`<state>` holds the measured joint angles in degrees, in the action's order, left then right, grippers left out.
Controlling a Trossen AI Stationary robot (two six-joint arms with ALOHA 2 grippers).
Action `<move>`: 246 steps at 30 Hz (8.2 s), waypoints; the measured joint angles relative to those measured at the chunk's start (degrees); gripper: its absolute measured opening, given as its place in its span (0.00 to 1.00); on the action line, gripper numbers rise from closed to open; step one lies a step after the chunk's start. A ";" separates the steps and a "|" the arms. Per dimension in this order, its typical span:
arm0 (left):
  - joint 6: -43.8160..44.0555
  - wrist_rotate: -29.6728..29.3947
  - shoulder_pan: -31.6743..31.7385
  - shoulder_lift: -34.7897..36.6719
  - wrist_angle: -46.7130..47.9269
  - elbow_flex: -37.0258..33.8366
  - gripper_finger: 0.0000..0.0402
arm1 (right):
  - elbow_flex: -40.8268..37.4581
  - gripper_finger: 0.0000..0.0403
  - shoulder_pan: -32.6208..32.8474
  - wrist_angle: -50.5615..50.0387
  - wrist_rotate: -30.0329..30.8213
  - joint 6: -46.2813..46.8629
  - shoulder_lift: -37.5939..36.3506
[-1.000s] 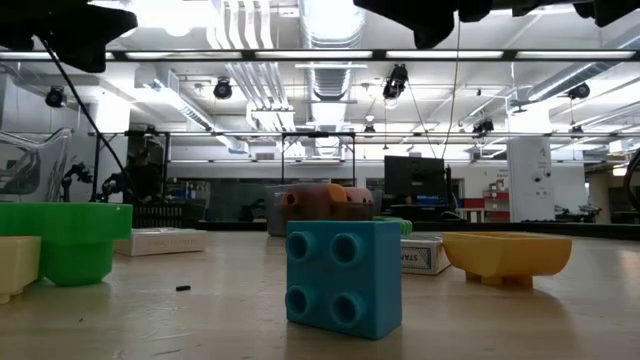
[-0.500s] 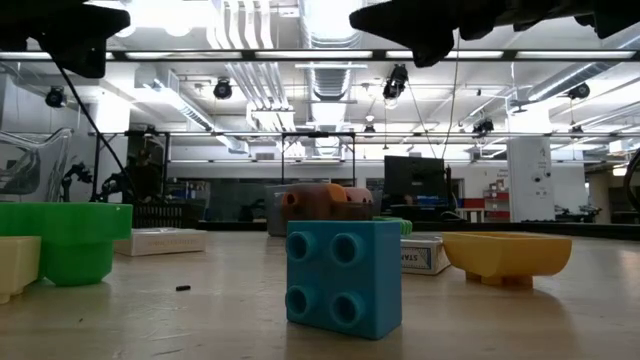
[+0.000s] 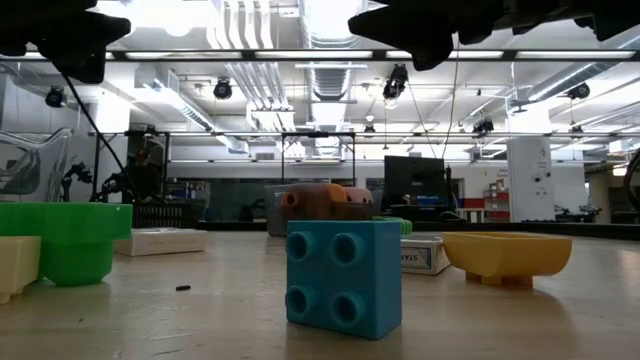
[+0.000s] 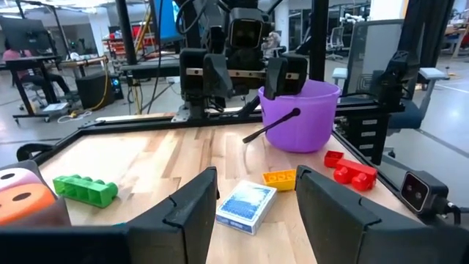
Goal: Pick & Place Toys
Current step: Put the green game piece into the transparent bin, then put the yellow game piece into the transparent bin
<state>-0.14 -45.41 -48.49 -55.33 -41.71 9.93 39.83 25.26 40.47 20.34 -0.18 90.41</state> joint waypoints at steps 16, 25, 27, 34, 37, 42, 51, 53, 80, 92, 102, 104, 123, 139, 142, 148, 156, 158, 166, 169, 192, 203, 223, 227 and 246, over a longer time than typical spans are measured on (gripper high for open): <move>8.87 0.44 0.86 -1.04 24.53 11.01 0.46 | 0.02 0.62 0.00 -1.42 0.00 0.65 1.01; 9.11 5.60 2.95 -14.47 41.72 28.91 0.46 | 0.02 0.62 0.04 -6.28 0.00 2.19 1.01; 10.71 11.03 4.50 -18.20 45.54 33.12 0.46 | 0.02 0.62 0.15 -6.77 0.00 2.42 1.01; 15.31 22.31 8.03 -31.01 65.77 49.20 0.61 | 0.02 0.62 0.52 -7.79 -0.22 3.13 0.94; 19.10 24.10 9.21 -35.37 75.62 55.42 0.73 | 0.02 0.62 1.13 -9.11 -0.24 3.45 0.94; 21.62 27.42 10.52 -40.93 80.22 60.88 0.90 | 0.02 0.62 2.27 -10.70 -0.24 4.38 0.93; 25.19 32.17 12.44 -46.56 80.88 61.97 0.95 | 0.02 0.62 4.14 -12.23 -0.28 4.51 0.76; 26.23 32.55 12.88 -46.92 81.02 61.71 0.95 | 0.02 0.62 4.26 -12.23 -0.28 4.51 0.67; 30.29 35.76 16.09 -47.10 73.73 52.56 0.95 | 0.00 0.62 4.24 -12.46 -0.22 4.78 0.64; 30.01 36.44 16.50 -47.10 73.50 51.87 0.68 | 0.00 0.62 4.24 -12.48 -0.22 4.78 0.64; 28.48 36.65 16.61 -47.10 73.50 51.87 0.42 | 0.00 0.62 4.24 -12.50 -0.22 4.78 0.64; 28.48 36.54 16.72 -47.10 73.48 51.87 0.36 | 0.00 0.62 4.24 -12.53 -0.22 4.78 0.64; 20.08 28.28 16.61 -45.62 66.39 51.84 0.25 | 0.00 0.62 4.24 -12.70 -0.22 4.76 0.64; 8.85 26.40 19.76 -28.82 17.15 25.09 0.25 | -0.02 0.62 4.24 -12.42 -0.22 4.54 0.64; 7.74 23.10 20.51 -22.94 15.16 20.74 0.25 | -0.04 0.62 4.24 -11.97 -0.22 4.38 0.64; 6.31 17.49 21.22 -12.37 14.72 14.92 0.25 | -0.04 0.62 4.24 -11.60 -0.22 4.05 0.64; 4.77 17.26 21.21 -9.26 13.14 13.33 0.25 | -0.04 0.62 4.24 -9.94 -0.22 3.22 0.64; 4.31 17.27 21.21 -9.88 11.86 13.33 0.25 | -0.04 0.62 4.24 -8.48 -0.22 2.75 0.64; 2.88 17.29 21.20 -10.24 10.01 13.35 0.25 | -0.03 0.62 4.24 -6.35 -0.22 1.51 0.64; 2.89 17.30 21.20 -10.23 10.01 13.35 0.25 | -0.02 0.62 4.24 -6.24 -0.22 1.50 0.64; 5.11 31.86 16.71 -7.31 18.45 13.40 0.25 | -0.08 0.62 4.24 -6.67 -0.24 1.53 0.66; 7.67 44.28 3.37 1.48 27.31 13.40 0.25 | -0.63 0.62 4.24 -6.67 -0.24 1.72 0.68; 27.47 40.46 -3.91 4.94 45.07 13.29 0.25 | -0.63 0.62 4.24 -6.65 -0.24 1.71 0.68; 27.88 39.47 -3.91 4.94 45.44 13.29 0.32 | -0.63 0.62 4.24 -6.64 -0.24 1.70 0.68; 29.44 27.72 -3.91 4.96 46.67 13.29 0.67 | -0.63 0.62 4.19 -6.52 -0.03 1.69 0.68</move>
<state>29.30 -17.69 -52.40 -50.37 4.96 23.22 39.20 29.45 33.95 20.30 1.51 91.09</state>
